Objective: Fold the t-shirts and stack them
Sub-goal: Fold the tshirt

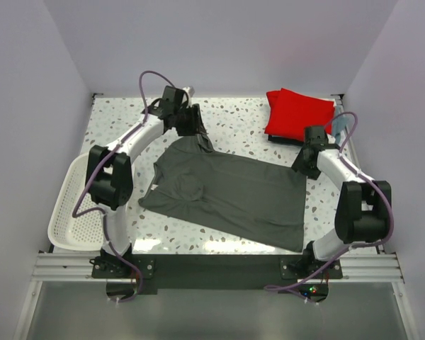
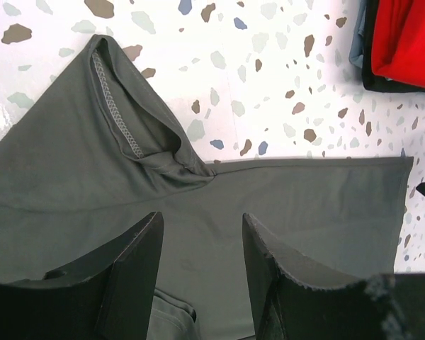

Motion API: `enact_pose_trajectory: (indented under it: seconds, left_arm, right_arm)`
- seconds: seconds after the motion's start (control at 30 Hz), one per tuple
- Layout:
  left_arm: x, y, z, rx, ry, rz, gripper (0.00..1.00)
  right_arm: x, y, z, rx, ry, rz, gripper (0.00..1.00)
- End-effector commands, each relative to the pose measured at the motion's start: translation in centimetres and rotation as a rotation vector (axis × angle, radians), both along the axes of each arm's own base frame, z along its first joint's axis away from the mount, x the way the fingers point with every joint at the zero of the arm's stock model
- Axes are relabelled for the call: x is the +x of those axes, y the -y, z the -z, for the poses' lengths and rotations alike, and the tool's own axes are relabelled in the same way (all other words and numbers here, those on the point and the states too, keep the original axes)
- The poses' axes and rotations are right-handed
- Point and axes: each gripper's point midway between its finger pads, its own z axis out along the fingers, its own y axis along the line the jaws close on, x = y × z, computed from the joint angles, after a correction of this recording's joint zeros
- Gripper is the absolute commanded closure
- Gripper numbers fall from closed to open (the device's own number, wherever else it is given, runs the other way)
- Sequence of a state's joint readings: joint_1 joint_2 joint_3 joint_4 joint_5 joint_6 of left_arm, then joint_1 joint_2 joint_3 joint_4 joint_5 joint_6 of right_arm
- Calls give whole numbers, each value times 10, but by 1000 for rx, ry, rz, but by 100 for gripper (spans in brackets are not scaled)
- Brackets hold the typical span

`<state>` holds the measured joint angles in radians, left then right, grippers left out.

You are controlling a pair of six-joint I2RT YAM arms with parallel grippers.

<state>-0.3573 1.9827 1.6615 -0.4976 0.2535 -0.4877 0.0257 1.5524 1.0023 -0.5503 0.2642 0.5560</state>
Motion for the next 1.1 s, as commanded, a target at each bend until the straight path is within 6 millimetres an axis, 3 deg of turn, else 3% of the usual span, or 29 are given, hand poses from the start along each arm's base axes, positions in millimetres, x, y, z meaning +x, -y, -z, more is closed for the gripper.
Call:
enact_pose_trajectory:
  seconds: [0.0, 0.33, 0.53, 1.07]
  left_arm:
    - [12, -8, -9, -3, 18, -32, 47]
    - [23, -22, -2, 21, 9, -48, 47]
    - [27, -24, 4, 28, 0, -50, 47]
    - [34, -23, 15, 41, -14, -51, 47]
  right_arm:
    - [32, 13, -8, -41, 88, -11, 48]
    - [64, 30, 5, -63, 127, 4, 55]
    - [71, 33, 11, -70, 116, -1, 57]
    - [33, 34, 35, -67, 47, 27, 60]
